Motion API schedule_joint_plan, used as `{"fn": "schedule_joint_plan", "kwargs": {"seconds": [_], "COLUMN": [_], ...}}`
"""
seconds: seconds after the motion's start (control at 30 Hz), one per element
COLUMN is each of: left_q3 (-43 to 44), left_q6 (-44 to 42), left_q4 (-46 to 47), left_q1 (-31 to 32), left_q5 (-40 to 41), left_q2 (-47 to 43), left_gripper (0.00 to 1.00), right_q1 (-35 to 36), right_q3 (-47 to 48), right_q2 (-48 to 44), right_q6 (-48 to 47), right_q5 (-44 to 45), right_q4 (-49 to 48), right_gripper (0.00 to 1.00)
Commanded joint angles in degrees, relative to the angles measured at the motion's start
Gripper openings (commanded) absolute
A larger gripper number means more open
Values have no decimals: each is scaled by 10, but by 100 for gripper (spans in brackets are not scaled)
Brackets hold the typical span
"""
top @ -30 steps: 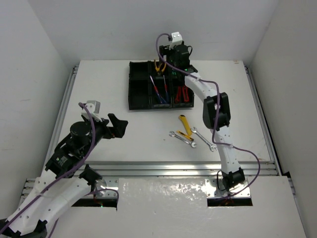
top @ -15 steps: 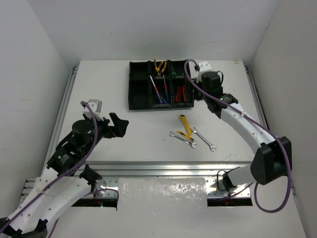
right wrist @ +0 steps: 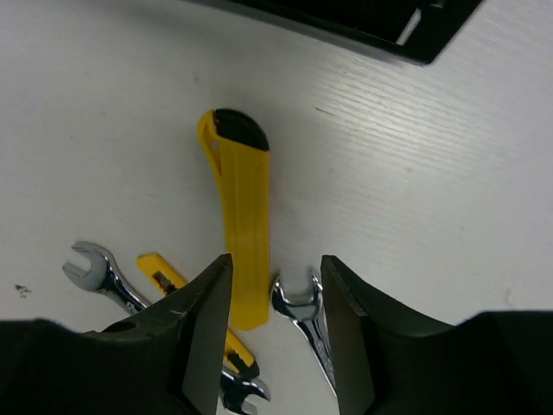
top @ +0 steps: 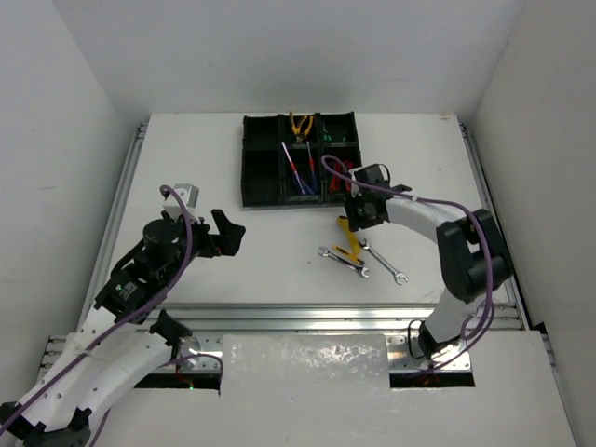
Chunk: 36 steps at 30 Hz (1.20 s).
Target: Sort the tools into containers
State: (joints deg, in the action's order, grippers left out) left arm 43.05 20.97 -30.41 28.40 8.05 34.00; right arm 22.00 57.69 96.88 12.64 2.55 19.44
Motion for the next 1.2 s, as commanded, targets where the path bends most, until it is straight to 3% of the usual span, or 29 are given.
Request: {"fn": "schedule_joint_plan", "kwargs": {"seconds": [0.0,0.4,0.63,0.7,0.87,0.97,1.1,1.17], "left_q3": [0,1,1,2,8,4,-55,-95], "left_q6": [-8,-8,-8,-8,11,51,120,165], "left_q4": [29,28,28,28,26,31,160,217], "left_q1": [-7,-7,-6,-6,-7,-6,-5,-5], "left_q5": [-3,-1,0,3,5,-18,-153,-176], "left_q2": [4,4,1,2,1,-1,4,15], "left_gripper": [99,100,100,100,100,100,99,99], "right_q1": [2,13,41,52,79,87,90,94], "right_q3": [42,55,73,74,70,35,-33,-61], "right_q2": [38,88,132,132,95,41,-58,-96], "right_q6": [-7,-3,-10,-10,-24,-24,-1,9], "right_q5": [-24,-63,-15,-13,21,33,35,7], "right_q4": [-5,-5,34,34,6,-44,-116,-135], "right_gripper": [45,42,32,21,0,0,0,0]}}
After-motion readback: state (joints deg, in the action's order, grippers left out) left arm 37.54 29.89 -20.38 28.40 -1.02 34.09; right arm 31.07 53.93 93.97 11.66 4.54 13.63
